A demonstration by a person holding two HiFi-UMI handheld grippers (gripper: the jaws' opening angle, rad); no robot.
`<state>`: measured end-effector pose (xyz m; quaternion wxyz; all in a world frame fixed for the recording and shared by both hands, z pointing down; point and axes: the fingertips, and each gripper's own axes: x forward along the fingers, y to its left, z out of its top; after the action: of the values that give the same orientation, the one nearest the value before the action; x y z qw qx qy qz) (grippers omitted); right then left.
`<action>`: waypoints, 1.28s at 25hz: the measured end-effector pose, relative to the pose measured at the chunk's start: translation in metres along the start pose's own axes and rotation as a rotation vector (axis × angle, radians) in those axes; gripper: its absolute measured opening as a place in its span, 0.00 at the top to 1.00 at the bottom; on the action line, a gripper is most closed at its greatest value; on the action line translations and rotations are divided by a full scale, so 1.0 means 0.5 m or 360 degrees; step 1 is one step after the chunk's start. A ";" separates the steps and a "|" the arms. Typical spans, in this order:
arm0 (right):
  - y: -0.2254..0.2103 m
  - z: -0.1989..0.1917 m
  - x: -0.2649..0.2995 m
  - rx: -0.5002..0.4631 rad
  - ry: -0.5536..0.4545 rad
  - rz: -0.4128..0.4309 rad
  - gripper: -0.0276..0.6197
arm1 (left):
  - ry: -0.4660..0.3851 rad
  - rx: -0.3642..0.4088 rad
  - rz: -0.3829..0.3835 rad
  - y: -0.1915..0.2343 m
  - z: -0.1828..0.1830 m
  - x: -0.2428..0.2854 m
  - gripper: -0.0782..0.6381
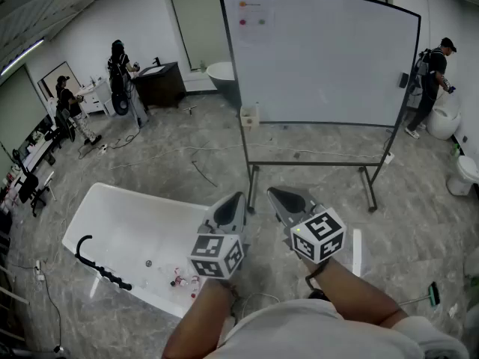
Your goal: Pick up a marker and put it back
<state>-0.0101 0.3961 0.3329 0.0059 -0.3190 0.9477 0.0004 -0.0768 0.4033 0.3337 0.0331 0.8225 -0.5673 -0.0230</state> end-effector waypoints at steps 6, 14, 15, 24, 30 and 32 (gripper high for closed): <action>-0.001 0.001 0.006 0.0019 -0.0055 0.0001 0.95 | 0.0010 -0.0015 0.0004 0.014 -0.013 0.000 0.88; -0.075 -0.037 0.037 0.0103 0.0001 -0.0008 0.95 | 0.0070 -0.0032 -0.0005 0.029 -0.049 0.074 0.88; -0.089 -0.043 0.047 0.0109 0.0005 -0.0008 0.95 | 0.0077 -0.0037 -0.0009 0.034 -0.055 0.090 0.88; -0.308 -0.092 0.184 0.0182 0.0029 0.0024 0.95 | 0.0140 -0.0066 -0.0008 0.101 -0.097 0.327 0.88; -0.526 -0.111 0.300 0.0193 0.0064 0.0070 0.95 | 0.0137 -0.0096 0.0060 0.165 -0.126 0.537 0.88; -0.597 -0.113 0.333 0.0201 0.0090 0.0096 0.95 | 0.0155 -0.0128 0.0084 0.185 -0.135 0.604 0.88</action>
<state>0.0370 0.0575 0.3882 -0.0008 -0.2893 0.9548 -0.0683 -0.0508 0.0900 0.4082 0.0944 0.8055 -0.5851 -0.0049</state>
